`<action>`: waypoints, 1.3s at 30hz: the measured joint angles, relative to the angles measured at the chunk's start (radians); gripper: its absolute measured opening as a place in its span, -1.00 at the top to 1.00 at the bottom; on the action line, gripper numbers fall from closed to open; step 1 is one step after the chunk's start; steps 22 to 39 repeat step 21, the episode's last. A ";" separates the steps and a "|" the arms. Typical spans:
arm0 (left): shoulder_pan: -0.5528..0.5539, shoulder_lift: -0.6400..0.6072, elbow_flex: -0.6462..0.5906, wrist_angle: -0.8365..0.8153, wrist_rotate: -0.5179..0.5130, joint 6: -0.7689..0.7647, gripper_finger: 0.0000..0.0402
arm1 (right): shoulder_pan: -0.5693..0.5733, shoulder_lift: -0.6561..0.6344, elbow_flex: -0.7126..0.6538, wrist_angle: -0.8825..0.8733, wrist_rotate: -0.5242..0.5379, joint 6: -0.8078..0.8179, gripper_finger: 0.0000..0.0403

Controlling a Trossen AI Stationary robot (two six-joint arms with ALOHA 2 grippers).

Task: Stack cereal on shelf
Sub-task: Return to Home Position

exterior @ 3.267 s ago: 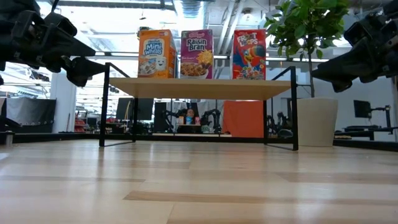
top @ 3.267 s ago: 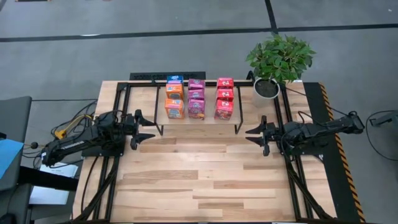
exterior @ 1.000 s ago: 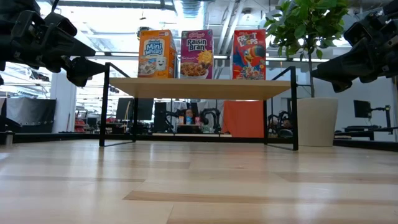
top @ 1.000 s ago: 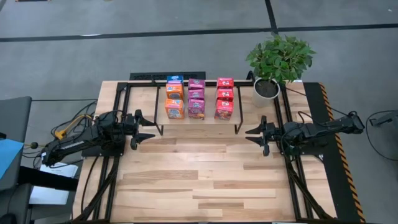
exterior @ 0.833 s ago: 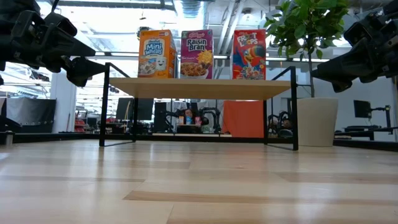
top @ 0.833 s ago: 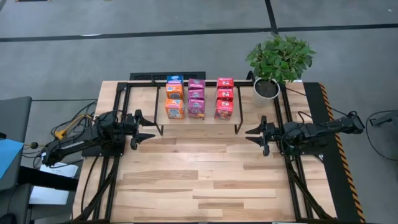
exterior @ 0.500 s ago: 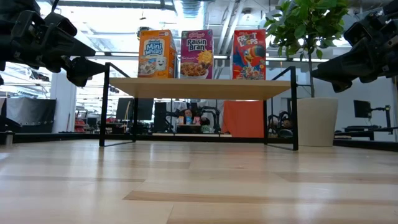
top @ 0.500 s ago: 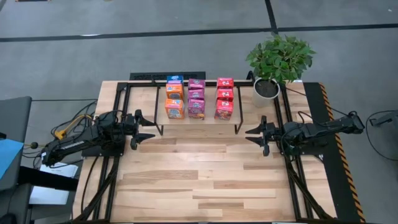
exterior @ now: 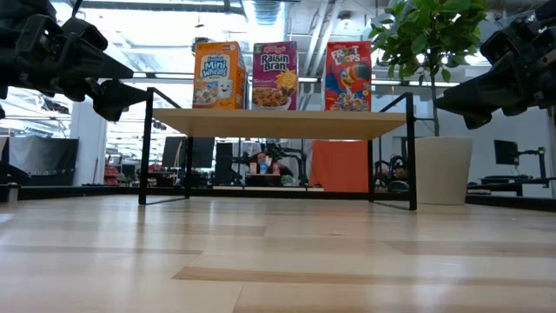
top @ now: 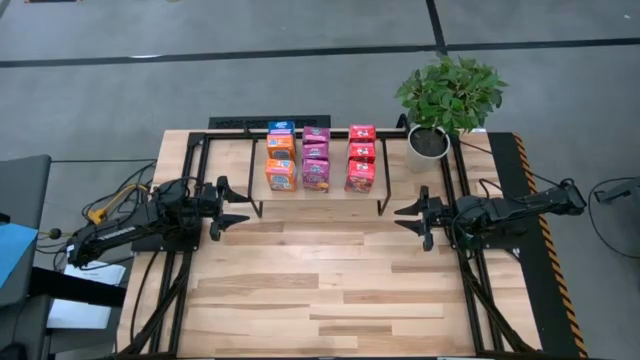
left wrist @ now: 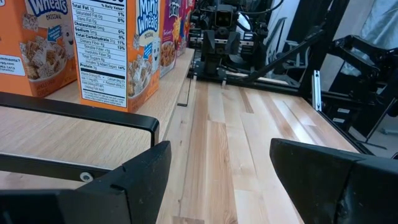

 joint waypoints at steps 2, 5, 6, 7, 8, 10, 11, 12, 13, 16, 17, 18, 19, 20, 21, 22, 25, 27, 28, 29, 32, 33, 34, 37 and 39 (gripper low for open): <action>0.000 0.000 0.000 0.000 0.000 0.000 -0.34 | 0.000 0.000 0.000 0.000 0.000 0.000 0.24; 0.000 0.000 0.000 0.000 0.000 0.000 -0.34 | 0.000 0.000 0.000 0.000 0.000 0.000 0.26; 0.000 0.000 0.000 0.000 0.000 0.000 -0.34 | 0.000 0.000 0.000 0.000 0.000 0.000 0.27; 0.000 0.000 0.000 0.000 0.000 0.000 -0.34 | 0.000 0.000 0.000 0.000 0.000 0.000 0.27; 0.000 0.000 0.000 0.000 0.000 0.000 -0.34 | 0.000 0.000 0.000 0.000 0.000 0.000 0.28; 0.000 0.000 0.000 0.000 0.000 0.000 -0.34 | 0.000 0.000 0.000 0.000 0.000 0.000 0.28; 0.000 0.000 0.000 0.000 0.000 0.000 -0.34 | 0.000 0.000 0.000 0.000 0.000 0.000 0.29; 0.000 0.000 0.000 0.000 0.000 0.000 -0.34 | 0.000 0.000 0.000 0.000 0.000 0.000 0.29; 0.000 0.000 0.000 0.000 0.000 0.000 -0.34 | 0.000 0.000 0.000 0.000 0.000 0.000 0.30; 0.000 0.000 0.000 0.000 0.000 0.000 -0.34 | 0.000 0.000 0.000 0.000 0.000 0.000 0.30; 0.000 0.000 0.000 0.000 0.000 0.000 -0.34 | 0.000 0.000 0.000 0.000 0.000 0.000 0.30; 0.000 0.000 0.000 0.000 0.000 0.000 -0.34 | 0.000 0.000 0.000 0.000 0.000 0.000 0.29; 0.000 0.000 0.000 0.000 0.000 0.000 -0.34 | 0.000 0.000 0.000 0.000 0.000 0.000 0.29; 0.000 0.000 0.000 0.000 0.000 0.000 -0.34 | 0.000 0.000 0.000 0.000 0.000 0.000 0.28; 0.000 0.000 0.000 0.000 0.000 0.000 -0.34 | 0.000 0.000 0.000 0.000 0.000 0.000 0.27; 0.000 0.000 0.000 0.000 0.000 0.000 -0.34 | 0.000 0.000 0.000 0.000 0.000 0.000 0.27; 0.000 0.000 0.000 0.000 0.000 0.000 -0.34 | 0.000 0.000 0.000 0.000 0.000 0.000 0.27; 0.000 0.000 0.000 0.000 0.000 0.000 -0.34 | 0.000 0.000 0.000 0.000 0.000 0.000 0.27; 0.000 0.000 0.000 0.000 0.000 0.000 -0.34 | 0.000 0.000 0.000 0.000 0.000 0.000 0.27; 0.000 0.000 0.000 0.000 0.000 0.000 -0.34 | 0.000 0.000 0.000 0.000 0.000 0.000 0.27; 0.000 0.000 0.000 0.000 0.000 0.000 -0.34 | 0.000 0.000 0.000 0.000 0.000 0.000 0.27; 0.000 0.000 0.000 0.000 0.000 0.000 -0.34 | 0.000 0.000 0.000 0.000 0.000 0.000 0.27; 0.000 0.000 0.000 0.000 0.000 0.000 -0.34 | 0.000 0.000 0.000 0.000 0.000 0.000 0.27; 0.000 0.000 0.000 0.000 0.000 0.000 -0.34 | 0.000 0.000 0.000 0.000 0.000 0.000 0.27; 0.000 0.000 0.000 0.000 0.000 0.000 -0.34 | 0.000 0.000 0.000 0.000 0.000 0.000 0.27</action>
